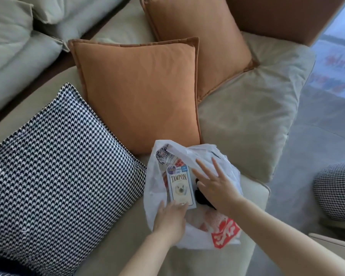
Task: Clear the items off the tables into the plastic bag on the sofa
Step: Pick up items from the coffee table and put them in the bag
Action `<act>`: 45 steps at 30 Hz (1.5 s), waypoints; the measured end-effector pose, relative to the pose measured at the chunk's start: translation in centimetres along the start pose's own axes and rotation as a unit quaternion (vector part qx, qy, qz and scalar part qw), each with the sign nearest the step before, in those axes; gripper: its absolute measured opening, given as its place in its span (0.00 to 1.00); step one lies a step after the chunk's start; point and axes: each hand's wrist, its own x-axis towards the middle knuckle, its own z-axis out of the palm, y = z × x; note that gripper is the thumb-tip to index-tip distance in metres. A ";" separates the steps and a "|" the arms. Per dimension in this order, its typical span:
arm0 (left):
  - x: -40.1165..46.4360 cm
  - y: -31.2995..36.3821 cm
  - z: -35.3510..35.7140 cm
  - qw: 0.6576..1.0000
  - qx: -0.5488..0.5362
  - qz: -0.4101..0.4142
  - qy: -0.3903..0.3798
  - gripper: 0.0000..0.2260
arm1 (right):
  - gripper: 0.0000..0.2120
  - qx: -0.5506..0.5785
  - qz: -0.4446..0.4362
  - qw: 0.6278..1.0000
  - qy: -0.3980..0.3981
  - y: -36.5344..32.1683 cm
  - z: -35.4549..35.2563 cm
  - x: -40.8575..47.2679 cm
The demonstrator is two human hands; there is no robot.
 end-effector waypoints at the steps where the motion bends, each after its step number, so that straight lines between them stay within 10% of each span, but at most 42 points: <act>1: 0.0 -0.2 0.3 0.999 0.045 0.009 -0.021 0.23 | 0.16 -0.015 0.027 0.999 -0.025 0.6 0.3 0.3; 7: -1.0 -0.8 0.3 0.988 0.112 0.010 -0.102 0.16 | 0.23 -0.042 0.144 0.986 -0.078 4.6 0.3 -0.9; 18: -4.8 -0.5 -3.3 0.990 -0.106 -0.088 -0.040 0.33 | 0.27 0.381 0.356 0.853 -0.035 5.3 -0.8 -4.4; 45: -16.8 18.8 3.9 0.979 -0.010 0.176 -0.101 0.21 | 0.18 0.627 0.581 0.512 0.079 -17.1 5.0 -34.7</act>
